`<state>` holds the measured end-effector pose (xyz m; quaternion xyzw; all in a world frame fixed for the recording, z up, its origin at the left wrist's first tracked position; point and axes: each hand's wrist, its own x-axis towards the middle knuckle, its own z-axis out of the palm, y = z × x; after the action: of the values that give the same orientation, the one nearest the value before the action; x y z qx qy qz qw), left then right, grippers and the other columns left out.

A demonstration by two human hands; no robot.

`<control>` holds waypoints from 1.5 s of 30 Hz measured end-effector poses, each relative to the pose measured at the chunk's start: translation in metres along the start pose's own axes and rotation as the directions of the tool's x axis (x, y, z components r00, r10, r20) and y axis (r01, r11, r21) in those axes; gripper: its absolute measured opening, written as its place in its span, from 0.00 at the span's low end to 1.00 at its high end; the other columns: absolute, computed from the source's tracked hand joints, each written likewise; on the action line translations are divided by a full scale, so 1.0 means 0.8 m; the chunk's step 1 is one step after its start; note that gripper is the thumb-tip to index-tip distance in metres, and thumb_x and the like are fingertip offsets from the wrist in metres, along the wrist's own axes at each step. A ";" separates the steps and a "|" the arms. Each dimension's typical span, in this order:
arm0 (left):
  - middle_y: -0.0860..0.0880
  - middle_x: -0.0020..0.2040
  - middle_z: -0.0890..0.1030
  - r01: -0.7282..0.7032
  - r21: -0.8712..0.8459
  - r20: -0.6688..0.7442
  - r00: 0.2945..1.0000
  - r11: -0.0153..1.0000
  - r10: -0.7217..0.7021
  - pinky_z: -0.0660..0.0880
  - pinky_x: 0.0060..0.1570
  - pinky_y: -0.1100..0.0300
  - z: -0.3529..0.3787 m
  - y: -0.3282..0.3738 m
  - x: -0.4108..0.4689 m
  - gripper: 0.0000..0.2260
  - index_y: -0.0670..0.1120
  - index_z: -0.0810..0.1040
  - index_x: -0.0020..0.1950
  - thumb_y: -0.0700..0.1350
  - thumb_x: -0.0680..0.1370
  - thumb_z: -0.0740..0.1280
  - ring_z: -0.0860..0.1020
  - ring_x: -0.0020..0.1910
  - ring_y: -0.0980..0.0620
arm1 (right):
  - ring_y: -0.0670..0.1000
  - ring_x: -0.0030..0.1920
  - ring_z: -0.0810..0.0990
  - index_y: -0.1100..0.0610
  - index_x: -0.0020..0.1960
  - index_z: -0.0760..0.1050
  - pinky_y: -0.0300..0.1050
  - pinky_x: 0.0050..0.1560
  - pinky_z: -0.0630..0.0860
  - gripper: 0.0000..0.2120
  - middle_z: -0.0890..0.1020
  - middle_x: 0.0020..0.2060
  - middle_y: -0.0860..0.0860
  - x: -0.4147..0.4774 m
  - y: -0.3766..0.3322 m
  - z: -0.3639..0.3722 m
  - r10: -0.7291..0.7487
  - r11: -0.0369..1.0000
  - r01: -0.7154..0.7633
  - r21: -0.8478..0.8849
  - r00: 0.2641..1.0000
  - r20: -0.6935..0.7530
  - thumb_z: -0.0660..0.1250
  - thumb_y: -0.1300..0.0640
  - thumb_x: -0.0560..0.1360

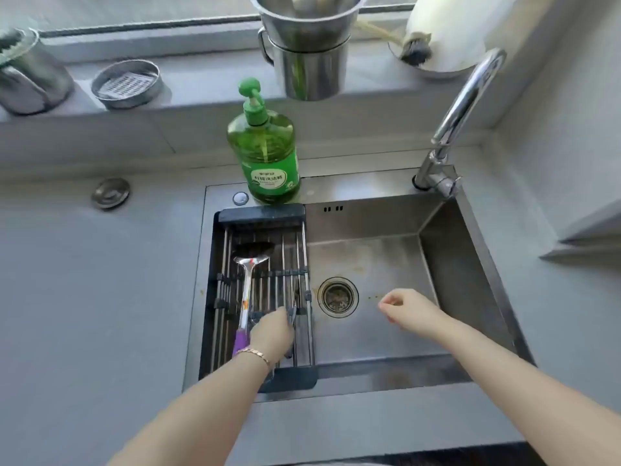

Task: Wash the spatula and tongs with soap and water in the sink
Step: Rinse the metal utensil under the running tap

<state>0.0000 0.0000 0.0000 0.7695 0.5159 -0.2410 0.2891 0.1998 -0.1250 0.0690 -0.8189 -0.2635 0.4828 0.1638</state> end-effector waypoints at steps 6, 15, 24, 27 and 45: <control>0.45 0.57 0.79 0.118 0.060 0.056 0.991 0.991 -0.121 0.70 0.56 0.54 0.038 0.002 0.017 0.09 0.44 0.73 0.57 0.44 0.79 0.60 0.75 0.59 0.45 | 0.41 0.30 0.69 0.56 0.47 0.74 0.31 0.31 0.65 0.04 0.74 0.32 0.45 0.009 0.026 0.028 0.041 0.999 -0.041 -0.022 0.999 -0.007 0.61 0.57 0.77; 0.43 0.50 0.78 0.162 -0.246 -0.168 0.964 0.955 -0.207 0.73 0.51 0.51 -0.021 0.024 -0.020 0.09 0.44 0.68 0.56 0.47 0.79 0.55 0.76 0.49 0.43 | 0.39 0.31 0.70 0.55 0.46 0.75 0.27 0.32 0.65 0.04 0.74 0.32 0.44 0.017 0.033 0.012 -0.050 0.997 0.053 -0.064 0.998 0.045 0.62 0.57 0.77; 0.47 0.35 0.73 -0.109 -0.526 -0.294 0.954 0.843 -0.060 0.64 0.29 0.60 -0.119 0.087 -0.069 0.07 0.42 0.72 0.45 0.43 0.78 0.57 0.69 0.31 0.51 | 0.44 0.29 0.71 0.58 0.48 0.76 0.26 0.25 0.66 0.06 0.75 0.32 0.47 0.038 0.044 -0.049 -0.049 0.996 0.056 -0.074 0.995 0.087 0.60 0.58 0.78; 0.47 0.35 0.75 -0.155 -0.458 -0.247 0.968 0.875 0.043 0.64 0.27 0.61 -0.117 0.122 -0.061 0.08 0.41 0.74 0.48 0.41 0.78 0.57 0.70 0.30 0.50 | 0.46 0.30 0.73 0.59 0.47 0.76 0.36 0.34 0.70 0.08 0.76 0.31 0.48 0.054 0.043 -0.081 -0.058 0.997 0.058 -0.053 0.998 -0.003 0.60 0.56 0.78; 0.45 0.39 0.82 -0.236 -0.324 -0.291 0.946 0.916 0.140 0.76 0.39 0.53 -0.120 0.233 -0.017 0.09 0.44 0.80 0.45 0.46 0.75 0.62 0.80 0.41 0.44 | 0.53 0.27 0.72 0.63 0.58 0.72 0.41 0.25 0.69 0.24 0.77 0.34 0.58 0.159 -0.038 -0.217 0.351 0.865 -0.168 0.472 0.876 -0.330 0.47 0.47 0.81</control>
<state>0.1765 0.0017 0.1148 0.7760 0.5074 -0.0110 0.3746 0.3941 -0.0277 0.0788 -0.8727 0.0043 0.3663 0.3229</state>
